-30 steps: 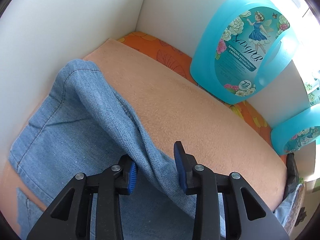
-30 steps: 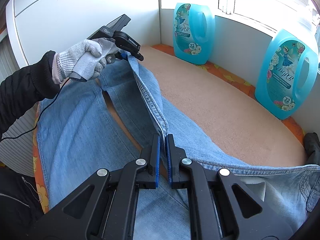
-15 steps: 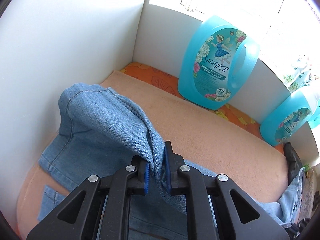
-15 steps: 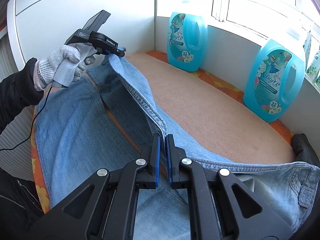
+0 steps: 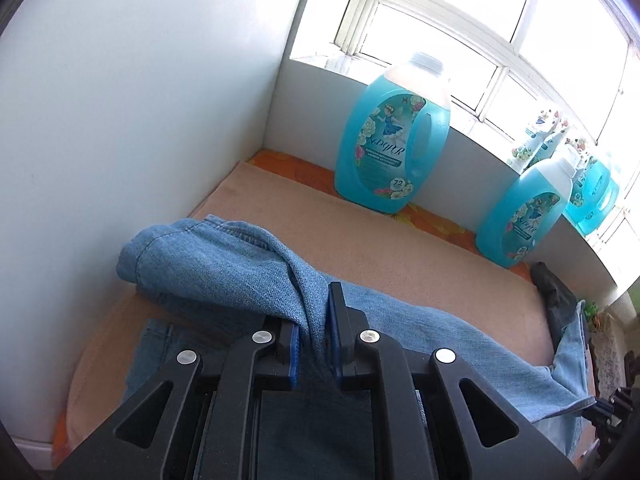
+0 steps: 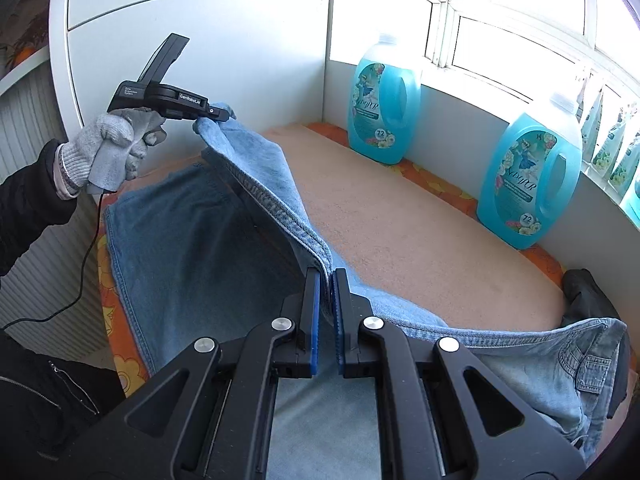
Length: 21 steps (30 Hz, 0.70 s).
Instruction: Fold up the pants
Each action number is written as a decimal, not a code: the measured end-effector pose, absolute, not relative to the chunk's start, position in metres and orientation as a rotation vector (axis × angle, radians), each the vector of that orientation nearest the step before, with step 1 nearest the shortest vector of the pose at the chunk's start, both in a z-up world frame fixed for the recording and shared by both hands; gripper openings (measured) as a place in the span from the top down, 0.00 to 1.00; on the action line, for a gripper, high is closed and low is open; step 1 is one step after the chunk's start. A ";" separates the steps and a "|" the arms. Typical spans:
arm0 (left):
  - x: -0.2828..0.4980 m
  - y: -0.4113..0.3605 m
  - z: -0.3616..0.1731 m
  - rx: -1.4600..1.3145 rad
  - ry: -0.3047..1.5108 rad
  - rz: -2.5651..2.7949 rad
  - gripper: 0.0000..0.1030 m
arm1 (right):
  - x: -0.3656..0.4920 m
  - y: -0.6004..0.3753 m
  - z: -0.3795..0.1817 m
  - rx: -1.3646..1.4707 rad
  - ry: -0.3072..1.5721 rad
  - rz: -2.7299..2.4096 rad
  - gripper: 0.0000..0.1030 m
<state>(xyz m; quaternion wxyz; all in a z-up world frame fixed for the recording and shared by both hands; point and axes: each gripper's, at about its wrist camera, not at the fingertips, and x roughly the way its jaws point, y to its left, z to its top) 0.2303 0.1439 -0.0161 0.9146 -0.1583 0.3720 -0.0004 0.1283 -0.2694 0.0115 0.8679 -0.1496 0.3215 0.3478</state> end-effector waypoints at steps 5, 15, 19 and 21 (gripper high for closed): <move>0.175 0.145 -0.018 -0.317 0.730 -0.008 0.90 | 0.095 -0.273 0.002 -0.312 0.712 0.755 0.93; 0.083 0.146 -0.088 -0.455 0.809 -0.021 0.90 | 0.060 -0.285 -0.056 -0.305 0.900 0.768 0.93; 0.069 0.143 -0.115 -0.516 0.855 -0.029 0.90 | 0.057 -0.290 -0.069 -0.299 0.953 0.757 0.93; 0.066 0.146 -0.120 -0.532 0.856 -0.024 0.90 | 0.058 -0.287 -0.073 -0.315 0.972 0.757 0.93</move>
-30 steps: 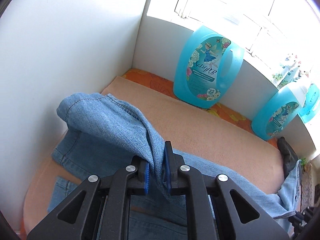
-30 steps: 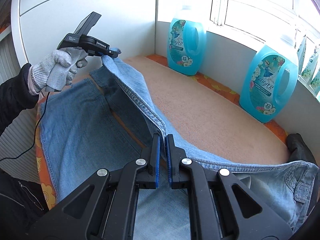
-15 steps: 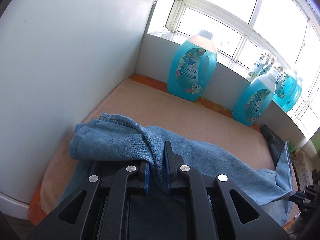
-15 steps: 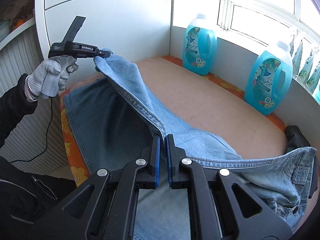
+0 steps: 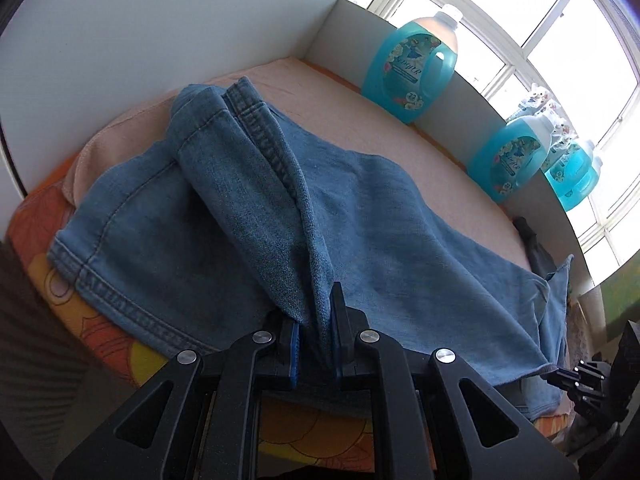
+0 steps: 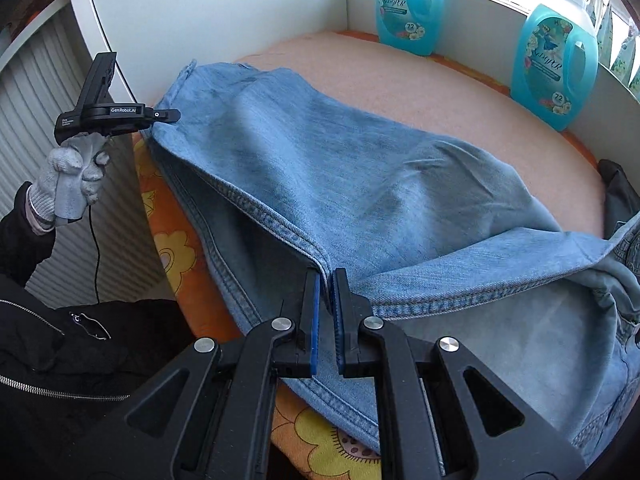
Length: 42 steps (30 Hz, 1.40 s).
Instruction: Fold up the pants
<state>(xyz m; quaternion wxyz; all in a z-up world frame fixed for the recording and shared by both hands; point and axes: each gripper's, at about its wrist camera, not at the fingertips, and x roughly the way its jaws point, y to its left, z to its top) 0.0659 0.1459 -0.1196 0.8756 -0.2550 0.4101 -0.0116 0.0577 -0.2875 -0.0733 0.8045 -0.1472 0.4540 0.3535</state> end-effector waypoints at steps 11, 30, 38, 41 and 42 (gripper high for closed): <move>0.051 0.161 -0.109 -0.523 0.836 0.009 0.74 | 0.055 -0.269 -0.059 -0.394 0.997 0.852 0.60; 0.037 0.219 -0.118 -0.613 0.781 0.130 0.69 | 0.229 -0.084 -0.032 -0.392 0.884 1.014 0.49; 0.047 0.219 -0.124 -0.648 0.788 0.136 0.58 | 0.274 -0.023 -0.087 -0.401 0.980 1.047 0.49; 0.049 0.219 -0.124 -0.655 0.787 0.141 0.58 | 0.281 -0.015 -0.099 -0.399 1.008 1.062 0.49; 0.050 0.220 -0.124 -0.658 0.785 0.146 0.58 | 0.282 -0.013 -0.102 -0.396 1.021 1.068 0.49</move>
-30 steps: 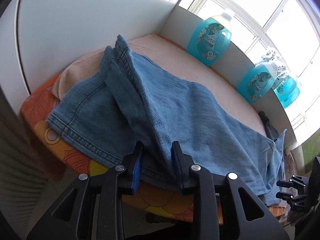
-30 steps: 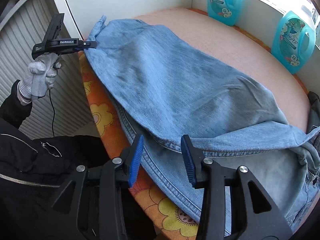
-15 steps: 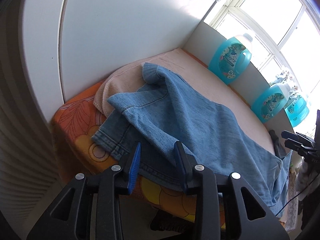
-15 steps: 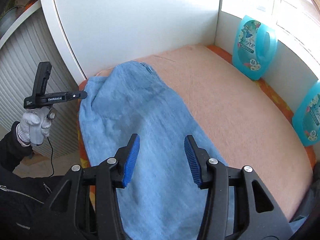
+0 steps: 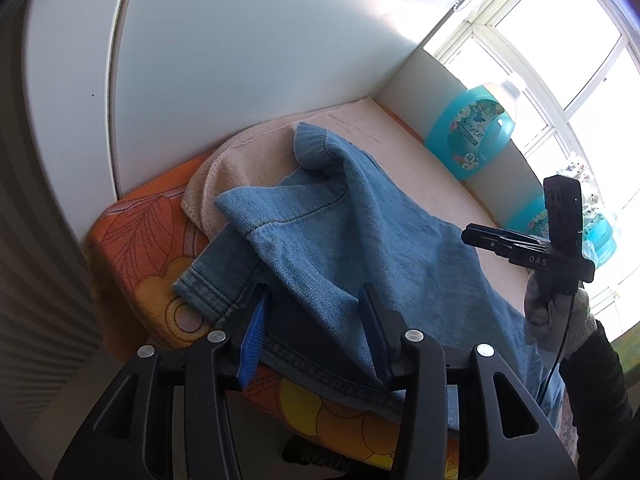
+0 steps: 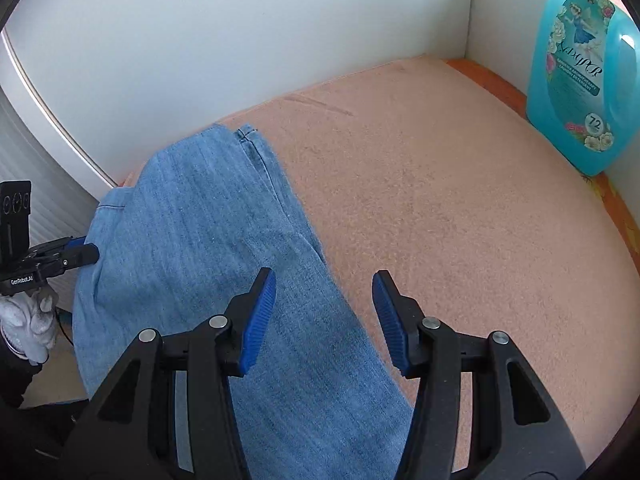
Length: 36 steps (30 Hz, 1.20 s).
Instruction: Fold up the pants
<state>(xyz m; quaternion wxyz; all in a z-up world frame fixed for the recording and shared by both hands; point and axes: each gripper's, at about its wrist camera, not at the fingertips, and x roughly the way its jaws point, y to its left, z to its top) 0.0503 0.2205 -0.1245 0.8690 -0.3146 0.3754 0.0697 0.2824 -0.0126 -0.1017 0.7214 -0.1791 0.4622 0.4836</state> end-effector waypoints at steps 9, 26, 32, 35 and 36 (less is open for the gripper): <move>0.057 0.226 -0.124 -0.642 0.741 0.229 0.58 | 0.270 0.001 -0.108 -0.444 0.995 1.094 0.72; 0.055 0.225 -0.121 -0.550 0.694 0.255 0.94 | 0.245 -0.035 -0.080 -0.512 0.895 0.983 0.94; 0.042 0.229 -0.136 -0.599 0.705 0.271 0.95 | 0.242 -0.028 -0.101 -0.598 0.922 0.919 0.94; 0.036 0.225 -0.132 -0.575 0.691 0.280 0.96 | 0.237 -0.031 -0.087 -0.554 0.854 0.956 0.94; 0.032 0.223 -0.128 -0.570 0.672 0.293 0.96 | 0.237 -0.031 -0.080 -0.534 0.822 0.955 0.94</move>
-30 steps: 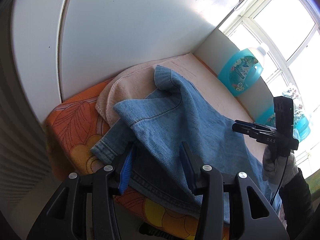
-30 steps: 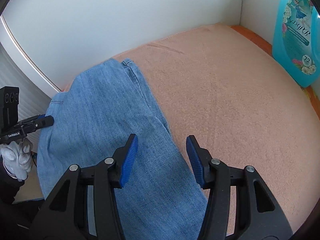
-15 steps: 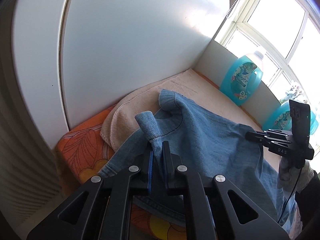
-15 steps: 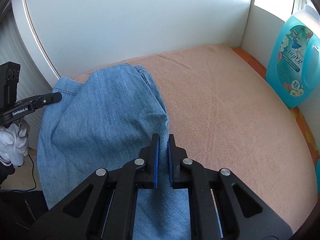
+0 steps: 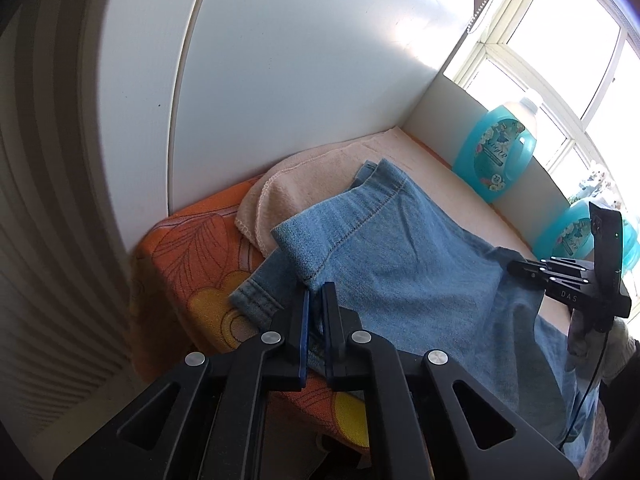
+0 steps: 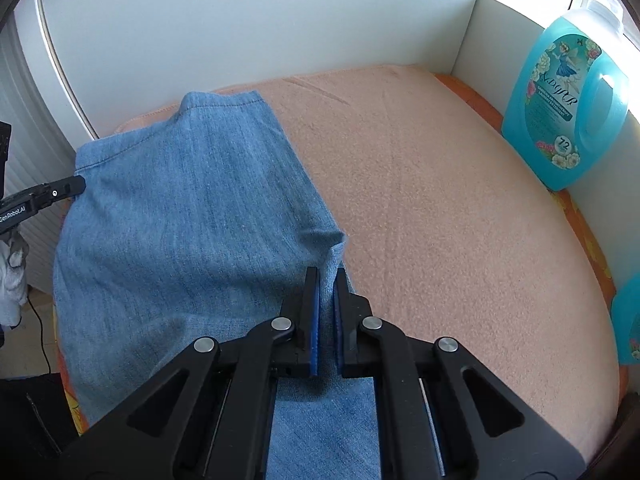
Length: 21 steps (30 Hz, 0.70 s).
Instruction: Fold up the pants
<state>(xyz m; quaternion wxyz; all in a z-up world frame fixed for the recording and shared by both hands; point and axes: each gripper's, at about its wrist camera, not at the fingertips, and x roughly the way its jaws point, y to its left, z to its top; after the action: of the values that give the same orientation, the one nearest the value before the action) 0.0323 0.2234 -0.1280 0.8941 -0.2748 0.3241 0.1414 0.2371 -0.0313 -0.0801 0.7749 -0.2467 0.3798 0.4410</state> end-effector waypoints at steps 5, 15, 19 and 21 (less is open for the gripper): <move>0.030 0.229 -0.119 -0.584 0.656 0.294 0.96 | 0.247 -0.016 -0.082 -0.568 0.915 0.928 0.88; 0.040 0.246 -0.128 -0.639 0.694 0.323 0.59 | 0.270 0.037 -0.059 -0.433 0.908 1.037 0.46; 0.049 0.249 -0.130 -0.664 0.678 0.321 0.59 | 0.292 0.079 -0.062 -0.404 0.934 1.057 0.46; 0.052 0.246 -0.129 -0.640 0.668 0.329 0.68 | 0.306 0.095 -0.068 -0.373 0.959 1.050 0.46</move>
<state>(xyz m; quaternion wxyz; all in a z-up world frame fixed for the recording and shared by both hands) 0.0517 0.2462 -0.1294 0.8819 -0.3075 0.3207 0.1578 0.3055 0.0950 -0.0683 0.7418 -0.1703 0.4375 0.4788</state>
